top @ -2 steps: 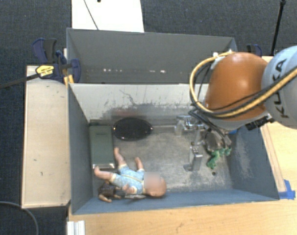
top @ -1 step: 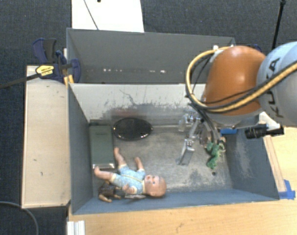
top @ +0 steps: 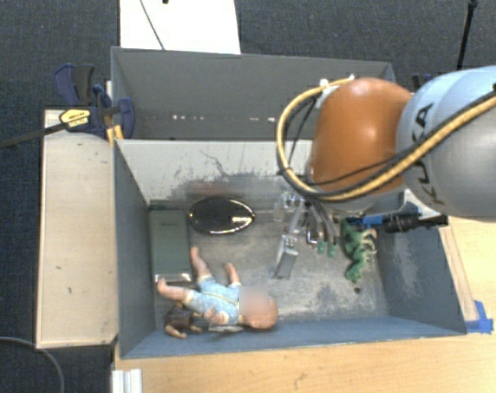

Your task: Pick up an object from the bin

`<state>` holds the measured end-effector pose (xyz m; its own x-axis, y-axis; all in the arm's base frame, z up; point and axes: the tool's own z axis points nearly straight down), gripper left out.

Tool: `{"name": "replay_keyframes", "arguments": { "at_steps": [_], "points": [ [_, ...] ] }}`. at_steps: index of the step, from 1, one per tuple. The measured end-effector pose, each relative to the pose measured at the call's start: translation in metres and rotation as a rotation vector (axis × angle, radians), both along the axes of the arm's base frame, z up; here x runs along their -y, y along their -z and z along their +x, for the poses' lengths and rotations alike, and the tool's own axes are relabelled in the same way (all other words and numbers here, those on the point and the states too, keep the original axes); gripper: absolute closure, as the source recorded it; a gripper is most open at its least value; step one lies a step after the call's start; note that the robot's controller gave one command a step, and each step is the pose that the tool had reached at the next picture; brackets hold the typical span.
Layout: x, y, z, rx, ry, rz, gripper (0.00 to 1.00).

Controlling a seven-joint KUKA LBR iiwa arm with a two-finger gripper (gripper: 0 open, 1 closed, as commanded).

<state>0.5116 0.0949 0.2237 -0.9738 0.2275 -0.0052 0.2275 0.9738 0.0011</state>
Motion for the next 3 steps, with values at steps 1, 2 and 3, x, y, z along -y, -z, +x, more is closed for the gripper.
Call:
{"name": "replay_keyframes", "arguments": {
  "at_steps": [1,2,3],
  "points": [
    [-0.024,-0.002,0.001,0.001,-0.284,0.002,0.0],
    [-0.024,-0.001,0.002,0.002,-0.297,0.001,0.0],
    [-0.03,0.028,-0.003,-0.006,-0.2,0.0,0.0]
  ]
}}
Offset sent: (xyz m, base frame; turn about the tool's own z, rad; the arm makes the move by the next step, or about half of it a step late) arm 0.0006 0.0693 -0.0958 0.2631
